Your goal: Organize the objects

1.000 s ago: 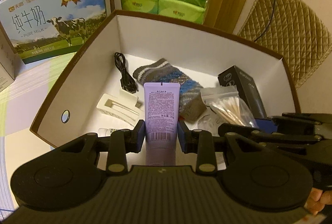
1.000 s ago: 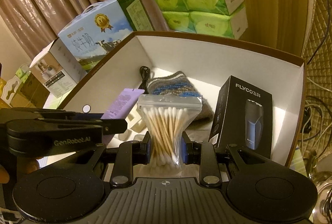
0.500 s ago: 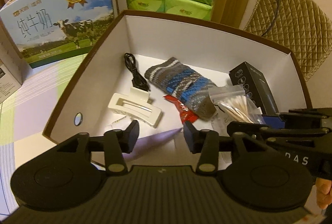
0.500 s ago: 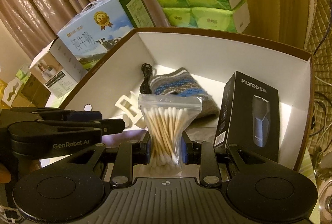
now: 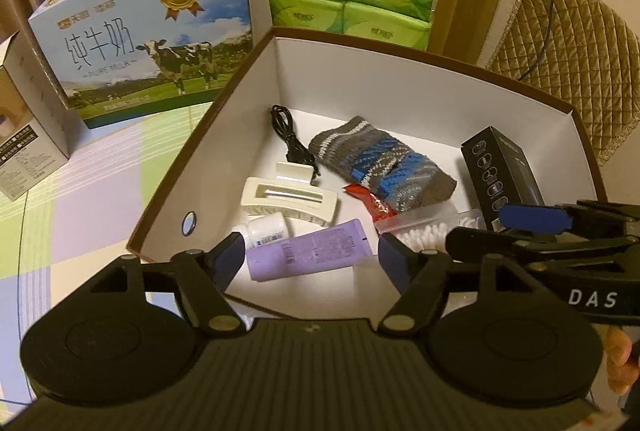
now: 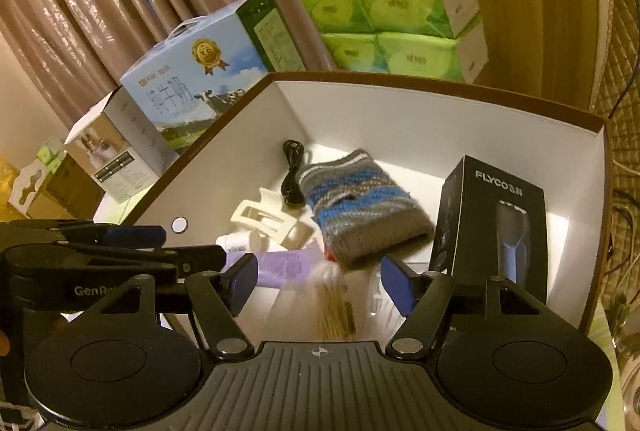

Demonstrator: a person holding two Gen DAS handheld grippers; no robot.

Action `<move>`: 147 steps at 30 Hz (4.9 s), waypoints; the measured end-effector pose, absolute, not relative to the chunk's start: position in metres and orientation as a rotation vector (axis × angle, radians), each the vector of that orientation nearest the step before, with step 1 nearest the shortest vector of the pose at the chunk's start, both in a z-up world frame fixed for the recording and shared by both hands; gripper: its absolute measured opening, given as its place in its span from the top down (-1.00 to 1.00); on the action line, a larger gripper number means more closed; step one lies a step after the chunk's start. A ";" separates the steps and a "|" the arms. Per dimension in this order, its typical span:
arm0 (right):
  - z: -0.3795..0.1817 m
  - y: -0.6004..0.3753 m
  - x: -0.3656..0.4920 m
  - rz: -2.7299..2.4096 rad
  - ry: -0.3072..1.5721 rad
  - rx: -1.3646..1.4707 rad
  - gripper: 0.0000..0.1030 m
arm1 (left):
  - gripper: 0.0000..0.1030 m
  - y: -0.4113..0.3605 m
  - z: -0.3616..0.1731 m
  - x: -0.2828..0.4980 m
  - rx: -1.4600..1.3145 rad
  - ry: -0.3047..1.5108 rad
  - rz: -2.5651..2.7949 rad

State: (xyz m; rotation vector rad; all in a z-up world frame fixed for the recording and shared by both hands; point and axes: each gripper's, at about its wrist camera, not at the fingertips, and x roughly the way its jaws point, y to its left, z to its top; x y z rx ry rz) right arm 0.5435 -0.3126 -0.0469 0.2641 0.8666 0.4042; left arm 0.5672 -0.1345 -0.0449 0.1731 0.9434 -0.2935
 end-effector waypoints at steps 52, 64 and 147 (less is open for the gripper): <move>0.009 -0.323 0.362 0.286 0.815 0.139 -0.96 | -0.98 -0.063 0.015 0.365 0.070 0.830 -0.197; 0.012 -0.291 0.302 0.273 0.849 0.147 -0.96 | -0.98 -0.008 0.015 0.298 0.025 0.838 -0.188; 0.002 -0.209 0.174 0.349 0.907 0.072 -0.96 | -0.98 0.061 0.001 0.179 0.038 0.883 -0.183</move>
